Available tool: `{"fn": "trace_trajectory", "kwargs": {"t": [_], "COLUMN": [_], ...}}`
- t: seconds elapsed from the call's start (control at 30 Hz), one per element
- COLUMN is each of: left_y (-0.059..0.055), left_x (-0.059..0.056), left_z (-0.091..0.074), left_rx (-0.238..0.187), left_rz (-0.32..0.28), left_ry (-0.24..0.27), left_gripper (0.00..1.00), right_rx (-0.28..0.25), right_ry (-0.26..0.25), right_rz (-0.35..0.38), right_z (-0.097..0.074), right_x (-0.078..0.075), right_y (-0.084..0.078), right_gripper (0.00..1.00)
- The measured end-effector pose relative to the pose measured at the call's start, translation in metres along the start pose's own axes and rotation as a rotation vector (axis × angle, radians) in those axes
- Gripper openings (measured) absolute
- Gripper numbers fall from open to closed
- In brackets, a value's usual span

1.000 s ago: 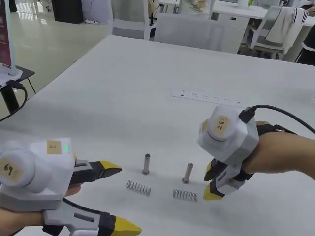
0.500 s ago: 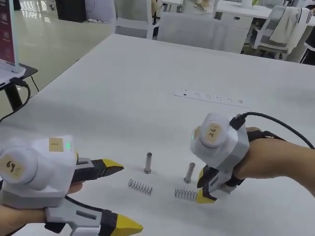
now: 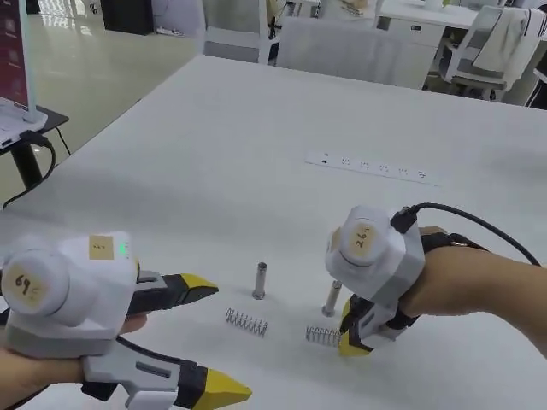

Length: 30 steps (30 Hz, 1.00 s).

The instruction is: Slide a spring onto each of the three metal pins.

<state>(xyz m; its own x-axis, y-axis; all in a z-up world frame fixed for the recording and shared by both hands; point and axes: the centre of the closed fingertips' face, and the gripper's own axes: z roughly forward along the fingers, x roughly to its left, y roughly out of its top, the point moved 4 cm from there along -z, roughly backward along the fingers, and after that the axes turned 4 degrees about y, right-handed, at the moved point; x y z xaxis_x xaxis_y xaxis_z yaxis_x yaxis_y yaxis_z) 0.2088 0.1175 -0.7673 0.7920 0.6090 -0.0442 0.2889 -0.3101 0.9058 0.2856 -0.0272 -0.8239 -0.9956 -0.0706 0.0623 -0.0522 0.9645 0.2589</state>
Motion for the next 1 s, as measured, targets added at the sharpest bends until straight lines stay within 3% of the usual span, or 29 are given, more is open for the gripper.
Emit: {"fn": "trace_trajectory", "kwargs": {"t": [0.23, 0.43, 1.0], "left_y": [0.000, 0.001, 0.013], "left_x": [-0.001, -0.001, -0.003], "left_z": [0.001, 0.002, 0.006], "left_rx": [-0.001, 0.001, 0.000], "left_rz": [0.001, 0.005, 0.049], "left_ry": [-0.007, -0.015, -0.047], "left_gripper": [0.69, 0.68, 0.57], "right_rx": [0.012, -0.007, -0.024], "right_ry": [-0.015, -0.011, 0.005], "right_rz": [-0.015, -0.008, -0.009], "right_z": [0.000, -0.002, -0.039], "right_x": [-0.001, 0.001, 0.023], "right_y": [0.001, 0.005, 0.020], "right_gripper": [0.08, 0.08, 0.08]}}
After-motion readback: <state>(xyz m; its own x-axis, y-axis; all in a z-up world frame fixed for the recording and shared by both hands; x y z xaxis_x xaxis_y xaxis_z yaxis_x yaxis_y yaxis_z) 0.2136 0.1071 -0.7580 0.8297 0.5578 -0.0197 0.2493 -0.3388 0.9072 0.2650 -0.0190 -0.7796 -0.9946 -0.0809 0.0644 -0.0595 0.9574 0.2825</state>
